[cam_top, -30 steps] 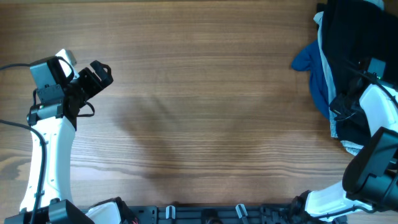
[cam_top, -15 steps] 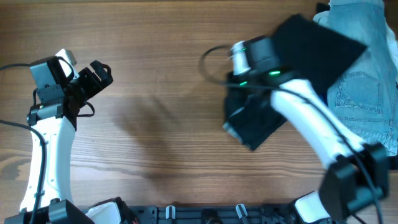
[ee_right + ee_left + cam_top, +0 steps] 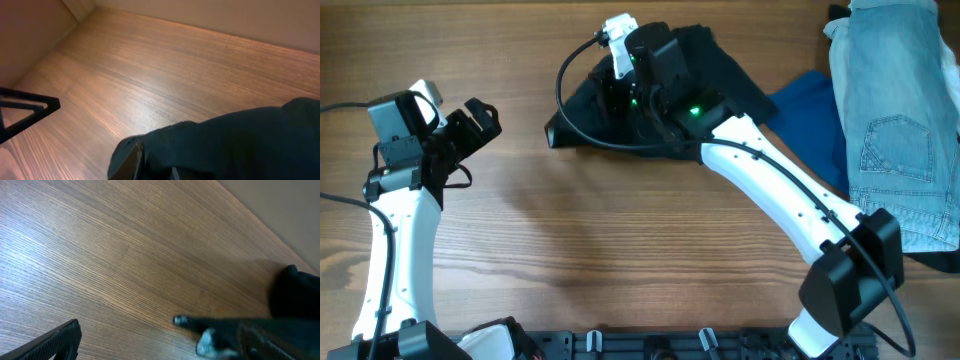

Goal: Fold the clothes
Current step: 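Drag the black shorts left to the table center with the right gripper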

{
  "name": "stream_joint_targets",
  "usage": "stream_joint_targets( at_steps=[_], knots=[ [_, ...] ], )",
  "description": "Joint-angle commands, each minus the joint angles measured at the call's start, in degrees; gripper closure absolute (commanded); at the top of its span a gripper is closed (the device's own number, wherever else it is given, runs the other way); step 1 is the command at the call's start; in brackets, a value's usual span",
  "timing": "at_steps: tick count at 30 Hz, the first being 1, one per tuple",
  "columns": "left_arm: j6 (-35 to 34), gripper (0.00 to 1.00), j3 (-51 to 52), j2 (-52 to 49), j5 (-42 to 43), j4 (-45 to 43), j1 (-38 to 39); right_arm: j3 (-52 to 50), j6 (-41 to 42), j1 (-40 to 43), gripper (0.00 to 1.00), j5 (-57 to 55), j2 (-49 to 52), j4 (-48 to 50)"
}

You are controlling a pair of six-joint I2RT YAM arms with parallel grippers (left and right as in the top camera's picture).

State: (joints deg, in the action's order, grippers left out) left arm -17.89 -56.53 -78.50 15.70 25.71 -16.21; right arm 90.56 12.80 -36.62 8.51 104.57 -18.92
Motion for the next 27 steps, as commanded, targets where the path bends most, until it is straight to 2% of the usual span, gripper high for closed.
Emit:
stream_joint_targets(
  at_steps=[1, 3, 5, 9, 13, 17, 19, 21, 22, 23, 24, 27],
  knots=[
    [2.51, 0.00, -0.48, 0.87, -0.76, -0.13, -0.11, 1.03, 0.68, -0.07, 0.86, -0.85, 3.13, -1.03],
    [2.51, 0.00, -0.48, 0.87, -0.74, 0.33, -0.09, 1.05, 0.70, -0.04, 0.86, -0.83, 3.13, -0.94],
    [2.54, 0.00, -0.48, 1.27, -0.74, 2.54, -0.09, 1.05, 0.61, -0.07, 0.94, 0.35, 3.10, -2.64],
    [4.44, 0.00, -0.48, 5.66, -1.88, 3.78, -0.11, 1.05, -0.81, -0.11, 0.96, 1.81, -4.26, -19.32],
    [4.42, 0.00, -0.48, 7.10, -1.84, 3.80, -0.09, 1.05, -0.66, -0.11, 0.96, 0.17, -14.86, -29.44],
    [4.44, 0.00, -0.48, 7.10, -1.86, 3.96, -0.09, 0.85, -0.68, -0.11, 0.96, -0.22, -16.90, -28.46],
    [4.42, 0.00, -0.48, 7.08, -1.86, 3.96, -0.09, 0.85, -1.53, -0.11, 0.96, -0.37, -12.63, -24.04],
    [4.42, 0.00, -0.48, 7.08, -1.86, 4.00, -0.09, 0.85, -2.36, -0.13, 0.96, 0.76, -3.96, -17.29],
    [4.42, 0.00, -0.48, 7.08, -1.86, 4.02, -0.09, 0.85, -2.34, -0.13, 0.91, 1.01, 0.15, -13.81],
    [4.42, 0.00, -0.48, 7.08, -1.86, 3.96, -0.09, 0.87, -2.38, -0.13, 0.50, 0.98, 4.28, -9.62],
    [4.44, 0.00, -0.48, 7.08, -1.86, 3.91, -0.09, 0.94, -2.38, -0.11, 0.00, 1.49, 8.26, -5.33],
    [4.44, 0.00, -0.48, 7.08, -1.86, 4.85, -0.09, 1.68, -2.36, 0.59, 0.00, 5.60, 9.20, -4.94]
  ],
)
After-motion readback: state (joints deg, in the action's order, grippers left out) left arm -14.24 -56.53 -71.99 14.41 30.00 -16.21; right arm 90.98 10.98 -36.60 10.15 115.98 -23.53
